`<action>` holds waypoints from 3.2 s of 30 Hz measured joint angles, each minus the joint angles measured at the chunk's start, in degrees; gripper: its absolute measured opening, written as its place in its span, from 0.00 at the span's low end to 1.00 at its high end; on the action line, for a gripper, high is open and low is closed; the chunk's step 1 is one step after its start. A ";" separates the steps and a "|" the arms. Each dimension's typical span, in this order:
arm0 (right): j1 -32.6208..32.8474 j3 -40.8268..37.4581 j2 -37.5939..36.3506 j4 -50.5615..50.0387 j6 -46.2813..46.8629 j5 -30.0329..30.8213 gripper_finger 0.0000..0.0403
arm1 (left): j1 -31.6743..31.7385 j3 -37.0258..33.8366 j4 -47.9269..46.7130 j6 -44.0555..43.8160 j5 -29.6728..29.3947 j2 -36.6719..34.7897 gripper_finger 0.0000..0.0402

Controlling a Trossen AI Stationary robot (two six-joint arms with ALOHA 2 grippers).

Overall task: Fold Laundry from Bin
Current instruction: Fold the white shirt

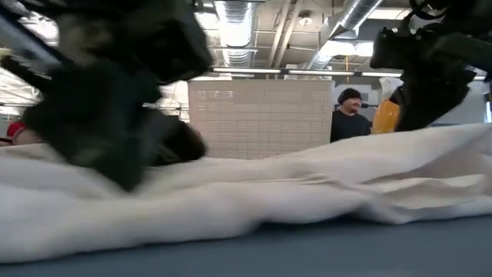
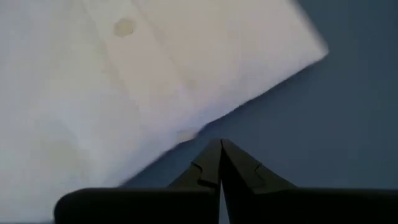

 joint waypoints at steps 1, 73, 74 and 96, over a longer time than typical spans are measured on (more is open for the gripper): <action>-0.42 -0.02 0.00 1.47 -1.18 0.66 0.09 | -0.53 -0.10 -2.23 0.00 0.43 -1.19 0.00; 15.40 17.87 38.25 45.96 -17.91 -9.00 0.05 | -3.80 14.46 -2.78 11.92 -29.13 0.83 0.42; 15.42 19.08 37.12 41.22 -18.75 -9.88 0.05 | -3.90 14.44 -4.27 10.95 -28.99 0.79 0.42; 13.87 8.78 17.77 28.89 -34.27 9.45 0.17 | -12.26 14.36 -31.52 -8.05 -24.98 1.06 0.42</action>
